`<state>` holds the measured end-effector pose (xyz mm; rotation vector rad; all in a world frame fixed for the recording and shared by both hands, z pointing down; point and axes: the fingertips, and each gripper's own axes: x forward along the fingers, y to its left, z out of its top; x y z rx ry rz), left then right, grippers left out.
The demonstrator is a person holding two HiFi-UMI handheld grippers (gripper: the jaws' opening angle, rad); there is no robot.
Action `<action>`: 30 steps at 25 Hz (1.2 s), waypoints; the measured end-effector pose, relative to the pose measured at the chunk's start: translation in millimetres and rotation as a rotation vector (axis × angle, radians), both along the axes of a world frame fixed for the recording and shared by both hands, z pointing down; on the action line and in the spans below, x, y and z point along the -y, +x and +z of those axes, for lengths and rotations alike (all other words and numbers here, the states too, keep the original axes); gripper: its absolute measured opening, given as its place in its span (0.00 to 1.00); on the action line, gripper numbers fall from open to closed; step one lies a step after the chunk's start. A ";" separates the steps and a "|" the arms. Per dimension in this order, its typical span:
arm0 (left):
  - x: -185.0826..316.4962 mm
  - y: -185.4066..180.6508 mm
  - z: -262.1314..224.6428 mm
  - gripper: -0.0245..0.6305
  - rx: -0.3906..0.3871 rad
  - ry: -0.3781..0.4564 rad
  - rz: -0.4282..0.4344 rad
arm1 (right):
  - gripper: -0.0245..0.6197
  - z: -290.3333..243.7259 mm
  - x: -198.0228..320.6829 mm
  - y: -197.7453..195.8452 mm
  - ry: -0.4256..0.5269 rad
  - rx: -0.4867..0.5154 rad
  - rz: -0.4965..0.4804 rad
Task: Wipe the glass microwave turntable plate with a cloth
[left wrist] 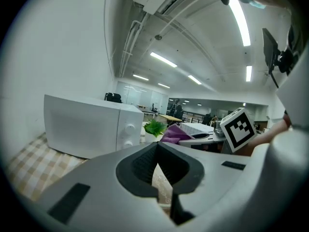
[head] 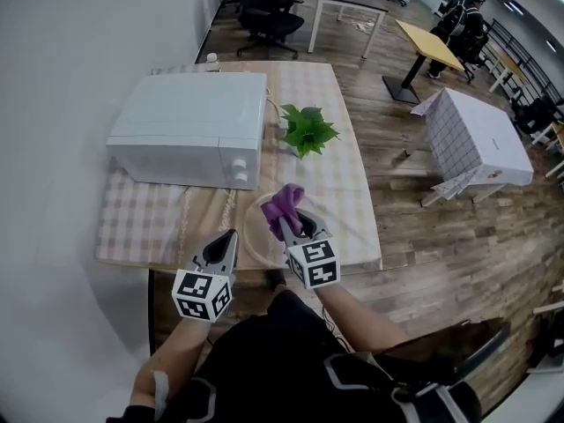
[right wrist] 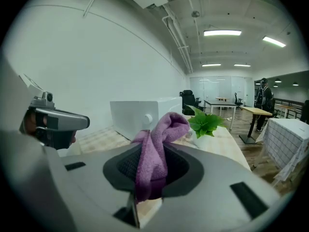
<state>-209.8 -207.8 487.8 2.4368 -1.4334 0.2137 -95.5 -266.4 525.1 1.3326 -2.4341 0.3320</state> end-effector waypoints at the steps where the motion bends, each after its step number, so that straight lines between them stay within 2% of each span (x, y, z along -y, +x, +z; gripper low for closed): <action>1: 4.5 -2.0 5.7 0.04 0.012 -0.011 -0.008 | 0.18 7.2 5.1 -4.5 -0.011 -0.008 -0.006; 9: 28.5 -5.1 52.4 0.04 0.058 -0.093 -0.020 | 0.18 61.1 38.6 -29.2 -0.093 -0.084 -0.030; 13: 35.4 -5.1 68.5 0.04 0.033 -0.147 -0.045 | 0.18 89.4 49.9 -38.1 -0.119 -0.130 -0.066; 21: 53.1 1.4 92.3 0.04 0.067 -0.201 -0.039 | 0.18 135.7 75.8 -43.2 -0.176 -0.204 -0.081; 30: 59.8 7.5 100.0 0.04 0.069 -0.226 -0.028 | 0.19 154.2 91.3 -53.5 -0.199 -0.217 -0.108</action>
